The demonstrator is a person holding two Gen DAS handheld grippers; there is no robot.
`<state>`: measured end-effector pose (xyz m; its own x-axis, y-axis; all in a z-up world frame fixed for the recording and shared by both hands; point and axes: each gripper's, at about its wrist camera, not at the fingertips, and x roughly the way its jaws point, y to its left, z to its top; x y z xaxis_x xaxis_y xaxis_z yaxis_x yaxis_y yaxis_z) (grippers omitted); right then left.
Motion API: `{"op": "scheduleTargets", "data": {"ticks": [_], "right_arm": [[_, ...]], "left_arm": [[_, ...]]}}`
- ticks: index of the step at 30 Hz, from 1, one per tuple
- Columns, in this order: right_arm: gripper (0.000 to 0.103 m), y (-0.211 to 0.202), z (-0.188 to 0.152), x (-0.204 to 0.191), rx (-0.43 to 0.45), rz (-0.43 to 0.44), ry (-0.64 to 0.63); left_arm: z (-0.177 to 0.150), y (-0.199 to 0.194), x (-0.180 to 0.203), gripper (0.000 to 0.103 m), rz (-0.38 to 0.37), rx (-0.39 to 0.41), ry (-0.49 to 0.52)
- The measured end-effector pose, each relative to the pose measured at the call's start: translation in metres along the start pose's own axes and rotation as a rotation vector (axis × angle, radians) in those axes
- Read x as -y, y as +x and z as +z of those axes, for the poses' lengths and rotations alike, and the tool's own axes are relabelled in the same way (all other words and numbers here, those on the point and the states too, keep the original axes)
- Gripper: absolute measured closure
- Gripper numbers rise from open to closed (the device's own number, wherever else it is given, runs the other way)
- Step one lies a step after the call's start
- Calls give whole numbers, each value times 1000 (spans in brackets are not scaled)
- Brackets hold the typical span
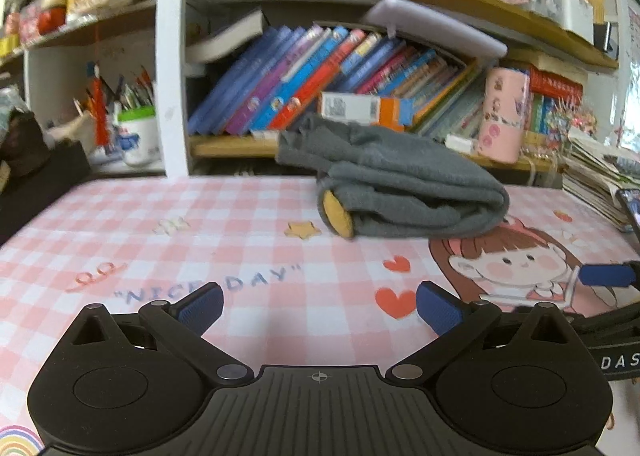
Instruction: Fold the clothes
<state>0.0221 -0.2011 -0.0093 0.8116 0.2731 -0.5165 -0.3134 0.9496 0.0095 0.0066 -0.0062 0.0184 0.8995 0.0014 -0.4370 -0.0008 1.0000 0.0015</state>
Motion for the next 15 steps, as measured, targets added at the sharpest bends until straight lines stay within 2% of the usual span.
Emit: {"op": "scheduleTargets", "data": {"ticks": [2,15], "right_arm": [[0,0,0,0,0,1,-2],[0,1,0,0,-6,2,-2]], "left_arm": [[1,-1,0,0,21,16,8],[0,2,5,0,-7,-9,42]]}}
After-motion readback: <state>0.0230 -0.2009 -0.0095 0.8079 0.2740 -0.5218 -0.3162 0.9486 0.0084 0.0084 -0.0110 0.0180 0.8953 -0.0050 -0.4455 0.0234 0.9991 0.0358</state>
